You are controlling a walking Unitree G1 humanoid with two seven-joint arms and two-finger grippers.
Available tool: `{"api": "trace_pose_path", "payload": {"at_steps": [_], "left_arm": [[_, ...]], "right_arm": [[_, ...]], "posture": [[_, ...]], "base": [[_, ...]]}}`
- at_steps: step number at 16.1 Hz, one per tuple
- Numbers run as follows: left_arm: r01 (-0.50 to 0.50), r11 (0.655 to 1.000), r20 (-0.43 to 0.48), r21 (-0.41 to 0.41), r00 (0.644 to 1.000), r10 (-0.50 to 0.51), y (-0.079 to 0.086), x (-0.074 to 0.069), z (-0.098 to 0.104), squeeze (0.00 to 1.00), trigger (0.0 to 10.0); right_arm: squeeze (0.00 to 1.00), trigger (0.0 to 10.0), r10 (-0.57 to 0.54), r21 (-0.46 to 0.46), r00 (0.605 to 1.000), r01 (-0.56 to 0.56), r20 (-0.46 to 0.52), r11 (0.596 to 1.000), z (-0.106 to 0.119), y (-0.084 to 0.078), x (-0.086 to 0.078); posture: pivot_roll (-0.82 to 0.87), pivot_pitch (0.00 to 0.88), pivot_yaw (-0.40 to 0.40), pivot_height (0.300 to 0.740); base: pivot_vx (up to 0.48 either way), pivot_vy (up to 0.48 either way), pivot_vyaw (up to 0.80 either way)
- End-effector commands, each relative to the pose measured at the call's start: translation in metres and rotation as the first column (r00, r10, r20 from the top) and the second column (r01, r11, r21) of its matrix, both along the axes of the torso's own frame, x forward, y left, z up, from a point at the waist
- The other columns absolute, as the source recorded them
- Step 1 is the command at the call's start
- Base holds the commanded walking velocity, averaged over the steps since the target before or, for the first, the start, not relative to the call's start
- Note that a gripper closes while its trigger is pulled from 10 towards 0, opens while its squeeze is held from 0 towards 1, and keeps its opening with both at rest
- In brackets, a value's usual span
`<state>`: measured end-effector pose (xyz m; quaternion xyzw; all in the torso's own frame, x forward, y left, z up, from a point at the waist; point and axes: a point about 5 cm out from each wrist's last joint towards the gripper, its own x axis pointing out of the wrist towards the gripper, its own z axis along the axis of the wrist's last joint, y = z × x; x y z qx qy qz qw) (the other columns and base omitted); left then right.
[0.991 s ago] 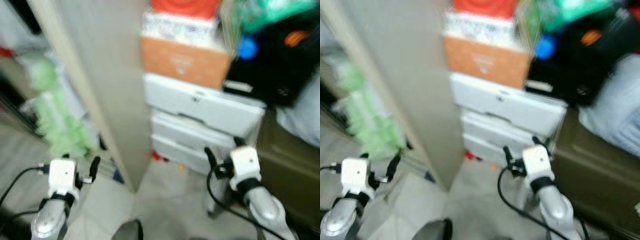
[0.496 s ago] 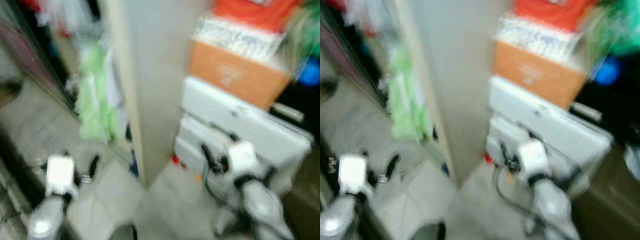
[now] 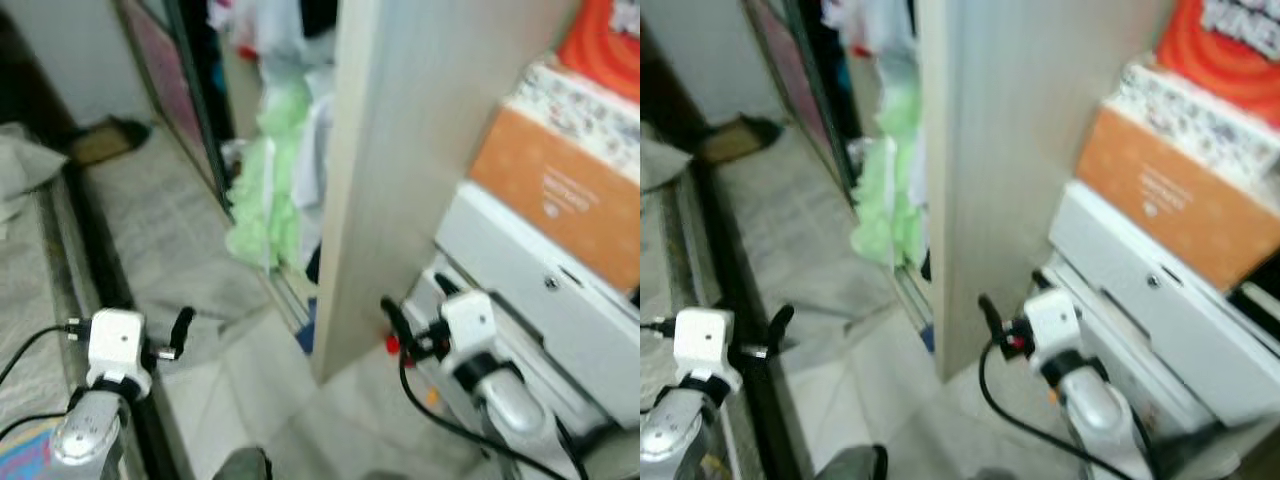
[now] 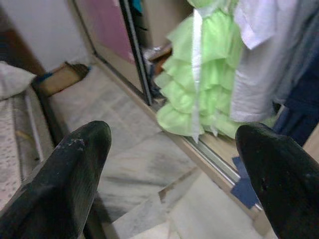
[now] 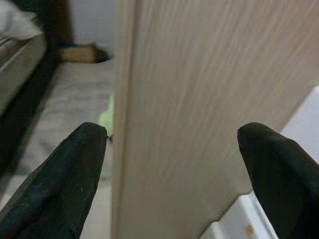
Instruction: Clean up the room
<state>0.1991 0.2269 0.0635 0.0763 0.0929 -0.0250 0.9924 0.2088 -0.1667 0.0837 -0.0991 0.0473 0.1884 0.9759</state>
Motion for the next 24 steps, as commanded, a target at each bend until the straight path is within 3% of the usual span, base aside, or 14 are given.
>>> {"api": "trace_pose_path", "payload": {"at_steps": [1, 5, 11, 15, 19, 24], "left_arm": [[0.003, 1.0, -0.004, -0.001, 1.0, -0.003, -0.001, -0.001, -0.001, 0.0, 10.0], [0.006, 1.0, -0.011, -0.001, 1.0, -0.006, -0.003, -0.002, -0.002, 0.0, 10.0], [0.009, 1.0, -0.018, 0.008, 1.0, -0.008, -0.002, -0.001, -0.004, 0.0, 10.0], [-0.018, 1.0, 0.001, 0.023, 1.0, 0.018, 0.001, 0.002, -0.002, 0.0, 10.0], [-0.005, 1.0, -0.003, 0.02, 1.0, 0.005, -0.001, 0.003, -0.003, 0.0, 10.0], [-0.001, 1.0, -0.002, 0.018, 1.0, 0.001, -0.003, 0.004, -0.003, 0.0, 10.0]], "right_arm": [[0.0, 10.0, 0.005, -0.006, 1.0, -0.005, -0.014, 1.0, 0.0, -0.006, -0.002], [0.0, 10.0, 0.152, 0.032, 0.982, -0.149, -0.108, 0.988, -0.007, -0.004, -0.007], [0.0, 10.0, 0.372, 0.103, 0.9, -0.357, -0.226, 0.928, -0.016, -0.005, -0.017], [0.0, 10.0, 0.43, 0.156, 0.86, -0.401, -0.275, 0.903, -0.018, -0.005, -0.022], [0.0, 10.0, 0.579, 0.215, 0.735, -0.539, -0.353, 0.814, -0.008, -0.006, -0.038], [0.0, 10.0, 0.53, 0.164, 0.797, -0.504, -0.291, 0.848, 0.003, -0.007, -0.018]], "posture": [[-0.03, 0.089, -0.029, 0.74], [-0.03, 0.103, -0.028, 0.74], [-0.03, 0.109, -0.033, 0.74], [-0.03, 0.109, -0.036, 0.74], [-0.03, 0.109, -0.036, 0.74], [-0.03, 0.112, -0.037, 0.74]], "base": [[0.0, 0.0, 0.8], [0.0, 0.0, 0.8], [0.0, 0.0, 0.8], [0.0, 0.0, 0.8], [0.0, 0.0, 0.8], [0.0, 0.0, 0.8]]}}
